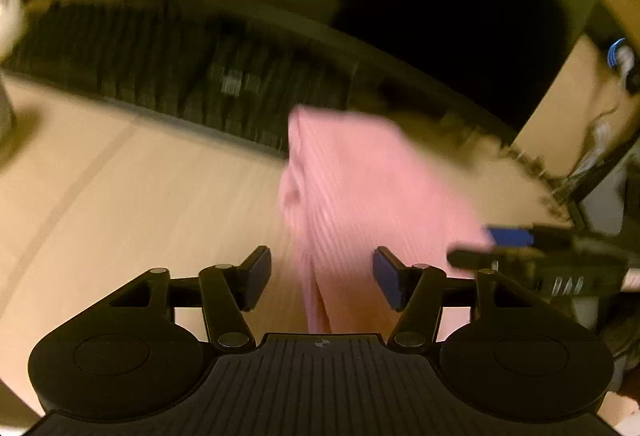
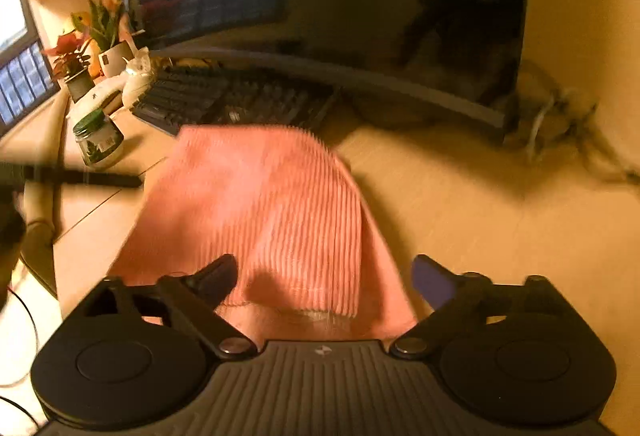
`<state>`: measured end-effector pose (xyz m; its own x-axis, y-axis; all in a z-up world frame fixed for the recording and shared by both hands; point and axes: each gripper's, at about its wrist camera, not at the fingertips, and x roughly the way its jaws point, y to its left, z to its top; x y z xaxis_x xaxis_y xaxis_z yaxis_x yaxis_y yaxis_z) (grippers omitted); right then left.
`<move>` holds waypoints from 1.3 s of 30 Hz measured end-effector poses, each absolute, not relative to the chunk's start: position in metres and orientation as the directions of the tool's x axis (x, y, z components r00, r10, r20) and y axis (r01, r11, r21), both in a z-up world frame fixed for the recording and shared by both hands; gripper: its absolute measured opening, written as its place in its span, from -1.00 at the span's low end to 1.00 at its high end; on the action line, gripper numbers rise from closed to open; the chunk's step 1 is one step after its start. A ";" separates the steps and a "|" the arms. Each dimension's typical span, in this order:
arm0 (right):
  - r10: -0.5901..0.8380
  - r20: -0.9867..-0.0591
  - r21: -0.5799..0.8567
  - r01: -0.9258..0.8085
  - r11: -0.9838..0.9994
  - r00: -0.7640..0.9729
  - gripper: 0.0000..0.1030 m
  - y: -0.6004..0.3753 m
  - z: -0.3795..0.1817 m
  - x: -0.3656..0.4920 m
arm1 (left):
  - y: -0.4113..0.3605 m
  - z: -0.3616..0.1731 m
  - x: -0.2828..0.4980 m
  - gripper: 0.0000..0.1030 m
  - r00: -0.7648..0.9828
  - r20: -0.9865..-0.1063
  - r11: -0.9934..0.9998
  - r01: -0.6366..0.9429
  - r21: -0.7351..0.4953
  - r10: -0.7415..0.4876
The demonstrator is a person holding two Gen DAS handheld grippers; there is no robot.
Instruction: Fold clothes
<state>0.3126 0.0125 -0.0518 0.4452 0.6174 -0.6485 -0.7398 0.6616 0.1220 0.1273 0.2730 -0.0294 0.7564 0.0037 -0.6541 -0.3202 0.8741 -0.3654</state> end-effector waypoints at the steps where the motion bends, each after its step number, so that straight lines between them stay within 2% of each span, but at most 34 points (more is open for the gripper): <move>1: 0.621 -0.634 0.102 -0.746 0.658 0.461 0.98 0.015 -0.049 0.308 | 0.278 -0.020 0.127 0.41 0.788 -0.616 0.874 -0.289 -0.390 -0.014; 3: 0.650 -0.588 0.071 -0.770 0.635 0.481 1.00 0.022 -0.044 0.294 | 0.285 -0.007 0.136 0.49 0.836 -0.546 0.878 -0.219 -0.426 -0.056; 5: 0.641 -0.612 0.042 -0.791 0.610 0.463 1.00 0.043 -0.056 0.286 | 0.288 -0.003 0.154 0.55 0.854 -0.512 0.885 -0.162 -0.436 -0.096; 8: 0.599 -0.675 0.002 -0.811 0.586 0.431 1.00 0.074 -0.082 0.281 | 0.292 -0.023 0.188 0.54 0.818 -0.565 0.903 -0.155 -0.400 -0.109; 11: 0.549 -0.684 -0.035 -0.774 0.633 0.480 1.00 0.082 -0.092 0.279 | 0.296 -0.053 0.212 0.43 0.758 -0.643 0.919 -0.166 -0.357 -0.113; 17: 0.481 -0.633 -0.029 -0.640 0.768 0.607 1.00 0.061 -0.076 0.268 | 0.300 -0.057 0.212 0.52 0.752 -0.636 0.931 -0.085 -0.356 -0.174; 22: 0.447 -0.725 0.042 -0.615 0.788 0.523 1.00 0.063 -0.095 0.286 | 0.307 -0.062 0.213 0.55 0.755 -0.619 0.921 -0.053 -0.386 -0.216; 28: 0.489 -0.700 0.160 -0.554 0.817 0.520 1.00 0.032 -0.077 0.294 | 0.316 -0.055 0.202 0.56 0.765 -0.607 0.898 -0.089 -0.431 -0.216; 32: 0.498 -0.705 0.258 -0.472 0.843 0.505 0.99 0.006 -0.089 0.315 | 0.312 -0.051 0.159 0.77 0.770 -0.600 0.858 -0.145 -0.493 -0.215; 33: 0.521 -0.700 0.287 -0.477 0.831 0.488 0.90 0.005 -0.090 0.318 | 0.308 -0.057 0.148 0.76 0.765 -0.604 0.842 -0.161 -0.515 -0.223; 34: 0.556 -0.686 0.319 -0.493 0.810 0.470 0.80 0.004 -0.088 0.316 | 0.302 -0.063 0.138 0.70 0.761 -0.610 0.832 -0.180 -0.525 -0.221; 35: 0.590 -0.667 0.346 -0.513 0.786 0.455 0.72 0.003 -0.085 0.314 | 0.295 -0.069 0.130 0.54 0.758 -0.617 0.825 -0.199 -0.529 -0.213; 36: 0.625 -0.642 0.365 -0.539 0.759 0.444 0.72 0.002 -0.081 0.310 | 0.288 -0.074 0.122 0.36 0.759 -0.618 0.818 -0.215 -0.533 -0.203; 37: 0.645 -0.625 0.368 -0.564 0.739 0.439 0.72 0.004 -0.077 0.307 | 0.283 -0.076 0.115 -0.01 0.767 -0.611 0.809 -0.228 -0.542 -0.194; 39: 0.620 -0.642 0.294 -0.603 0.742 0.450 0.72 0.013 -0.076 0.305 | 0.275 -0.076 0.106 -0.08 0.787 -0.590 0.784 -0.246 -0.570 -0.182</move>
